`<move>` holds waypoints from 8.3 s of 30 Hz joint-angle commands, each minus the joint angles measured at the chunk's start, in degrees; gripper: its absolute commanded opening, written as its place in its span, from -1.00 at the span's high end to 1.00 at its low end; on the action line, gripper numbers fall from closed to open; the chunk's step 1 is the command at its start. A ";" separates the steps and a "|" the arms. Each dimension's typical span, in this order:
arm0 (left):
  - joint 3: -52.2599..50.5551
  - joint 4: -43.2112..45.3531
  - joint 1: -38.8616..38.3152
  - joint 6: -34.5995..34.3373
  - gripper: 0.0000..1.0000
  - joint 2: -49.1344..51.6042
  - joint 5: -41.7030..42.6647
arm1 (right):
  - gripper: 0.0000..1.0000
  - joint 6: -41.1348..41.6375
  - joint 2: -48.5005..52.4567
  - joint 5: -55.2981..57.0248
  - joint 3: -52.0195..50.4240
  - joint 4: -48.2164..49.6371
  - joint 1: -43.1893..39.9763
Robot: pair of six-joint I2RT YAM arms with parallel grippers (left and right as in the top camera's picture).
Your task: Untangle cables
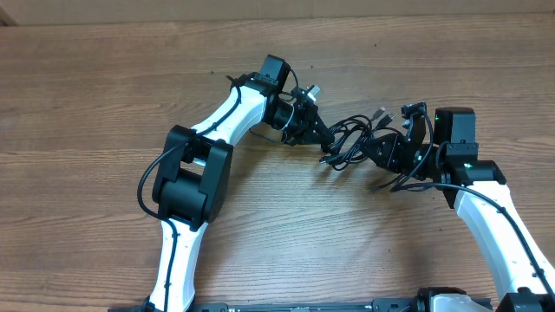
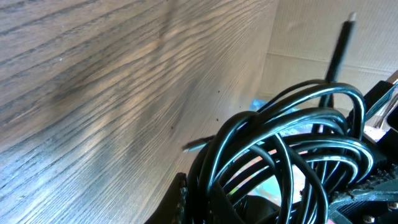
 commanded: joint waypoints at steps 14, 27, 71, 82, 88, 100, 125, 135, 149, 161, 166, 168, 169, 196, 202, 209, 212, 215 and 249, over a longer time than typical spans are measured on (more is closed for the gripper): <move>-0.46 -0.04 -0.37 0.96 0.91 0.39 3.85 | 0.92 2.95 0.02 19.28 -0.35 -6.25 0.24; -0.46 -0.20 -0.26 0.94 0.92 0.39 4.96 | 0.92 4.83 0.02 39.56 -0.35 -11.67 0.17; -0.46 -0.28 -0.37 1.79 0.92 0.39 10.62 | -1.00 17.57 0.02 32.02 -0.35 -7.80 0.09; -0.48 -1.97 -0.37 1.77 0.92 0.39 8.09 | -1.00 17.57 0.02 32.00 -0.35 -7.34 0.09; -0.46 -2.64 -0.37 1.75 0.92 0.39 8.09 | -1.00 17.57 0.02 32.00 -0.35 -7.85 0.09; -0.48 -4.96 -0.57 1.29 0.92 0.39 5.46 | -1.00 17.57 0.02 32.00 -0.35 -8.11 0.09; -0.48 -4.68 -2.03 -0.35 0.92 0.39 5.03 | -1.00 17.57 0.02 32.00 -0.35 -9.31 0.09; -0.46 -4.68 -2.03 -0.33 0.92 0.39 3.61 | -1.00 17.57 0.02 32.00 -0.35 -9.33 0.09; -0.46 -4.48 -1.66 1.07 0.92 0.39 2.93 | -1.00 17.57 0.02 32.02 -0.35 -10.43 0.09; -0.46 -4.48 4.31 7.87 0.92 0.39 22.53 | -1.00 17.55 0.02 18.91 -0.33 -4.28 0.07; -0.46 -4.50 7.28 10.40 0.92 0.39 27.36 | -1.00 17.59 0.02 10.91 -0.13 0.68 0.07; -0.46 -4.52 8.33 10.43 0.92 0.39 27.34 | -1.00 17.66 0.00 7.28 -0.11 3.54 0.07; -0.46 -4.52 8.76 10.43 0.92 0.39 27.36 | -1.00 17.99 0.00 5.79 -0.11 4.87 0.07; -0.46 -4.50 10.38 -13.42 0.92 0.39 27.23 | -1.00 -13.00 0.02 9.27 -0.13 11.67 5.68; -0.46 -4.52 9.60 -13.46 0.92 0.39 27.30 | -1.00 -12.98 0.02 9.44 -0.15 11.67 5.70; -0.46 -4.44 8.24 -16.37 0.91 0.39 27.28 | -1.00 -13.84 0.17 9.64 -0.17 11.45 5.70; -0.46 -4.52 8.24 -16.46 0.92 0.39 27.30 | -1.00 -14.05 0.76 9.62 -0.17 10.99 5.70; -0.46 -4.50 8.20 -17.81 0.92 0.39 27.30 | -1.00 -14.05 1.79 9.62 -0.17 10.80 5.70; -0.46 -4.37 8.26 -19.19 0.92 0.39 27.34 | -0.90 -15.72 4.74 11.21 -0.17 10.93 7.26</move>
